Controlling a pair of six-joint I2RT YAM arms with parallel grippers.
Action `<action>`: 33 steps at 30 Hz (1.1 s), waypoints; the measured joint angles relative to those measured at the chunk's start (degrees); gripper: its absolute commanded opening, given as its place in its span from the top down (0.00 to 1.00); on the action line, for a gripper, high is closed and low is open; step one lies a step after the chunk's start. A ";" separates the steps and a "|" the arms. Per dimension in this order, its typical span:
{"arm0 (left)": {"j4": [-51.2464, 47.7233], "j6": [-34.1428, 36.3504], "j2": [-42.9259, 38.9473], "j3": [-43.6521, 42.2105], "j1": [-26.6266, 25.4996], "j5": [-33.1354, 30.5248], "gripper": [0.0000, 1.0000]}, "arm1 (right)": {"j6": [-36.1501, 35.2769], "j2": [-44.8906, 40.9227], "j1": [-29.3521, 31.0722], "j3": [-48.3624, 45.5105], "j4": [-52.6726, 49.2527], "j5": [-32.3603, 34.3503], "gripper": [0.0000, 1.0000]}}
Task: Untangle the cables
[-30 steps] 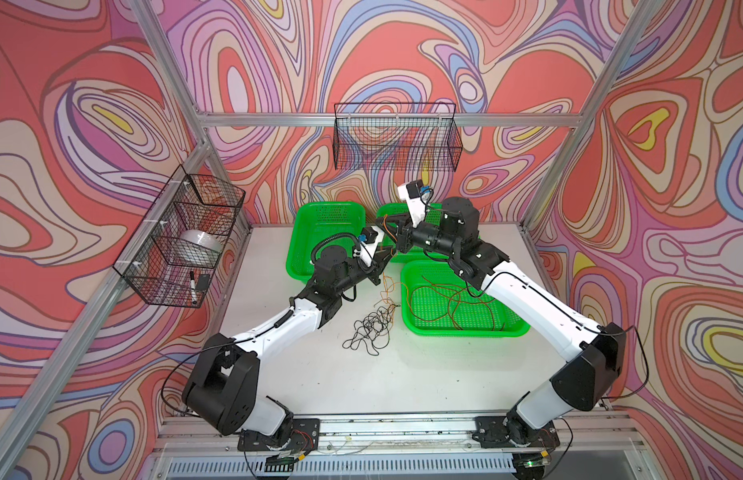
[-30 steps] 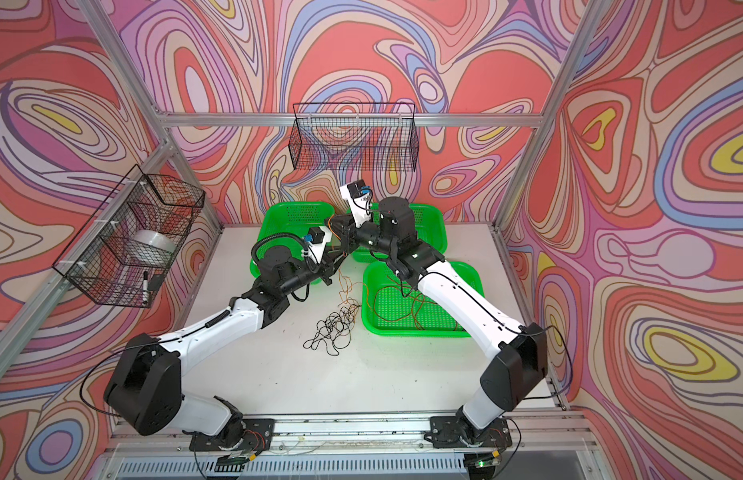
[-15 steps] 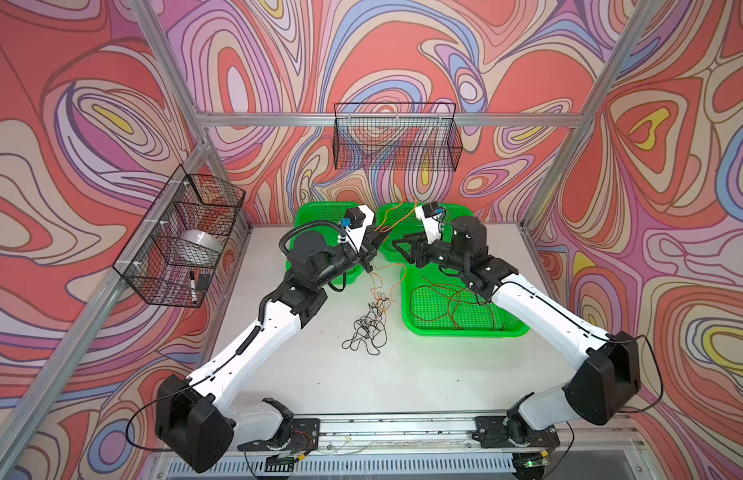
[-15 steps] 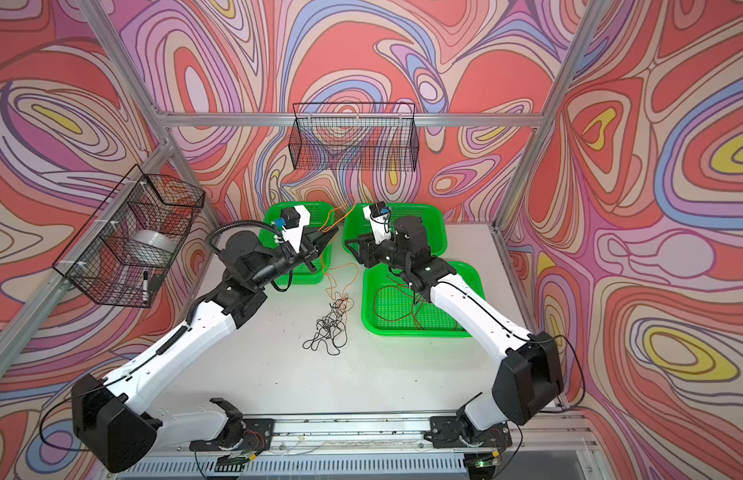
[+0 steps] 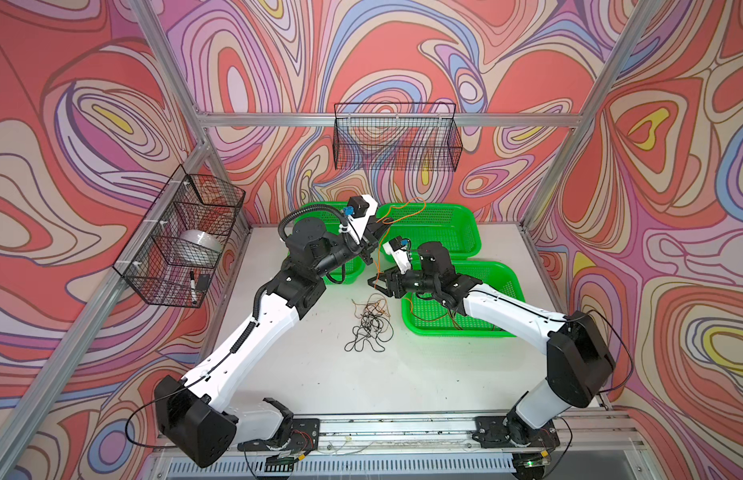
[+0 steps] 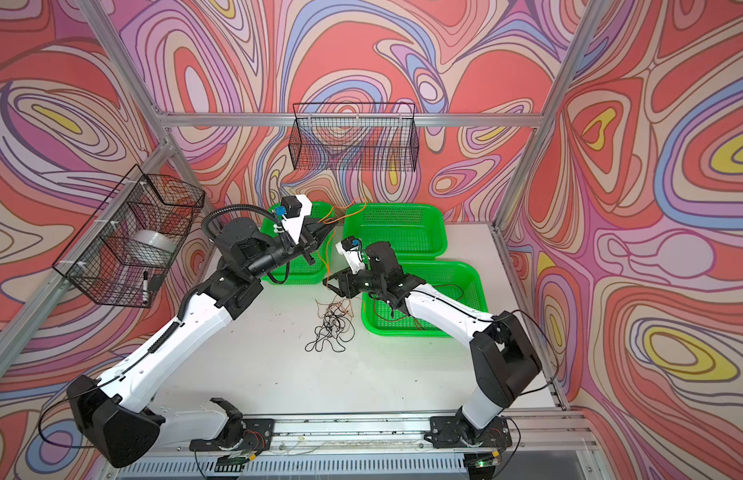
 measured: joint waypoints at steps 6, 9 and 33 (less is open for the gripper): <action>-5.46 0.72 -0.13 3.48 2.32 -3.21 1.00 | -1.77 -1.22 -0.96 -0.42 -2.75 7.17 0.44; -7.91 -0.09 -0.13 3.54 5.05 -4.72 1.00 | -2.75 -4.63 -2.40 -2.14 -3.10 9.49 0.41; -11.30 -4.66 31.54 17.27 24.15 -9.73 1.00 | -6.75 -11.37 -3.80 -2.32 -15.37 24.26 0.38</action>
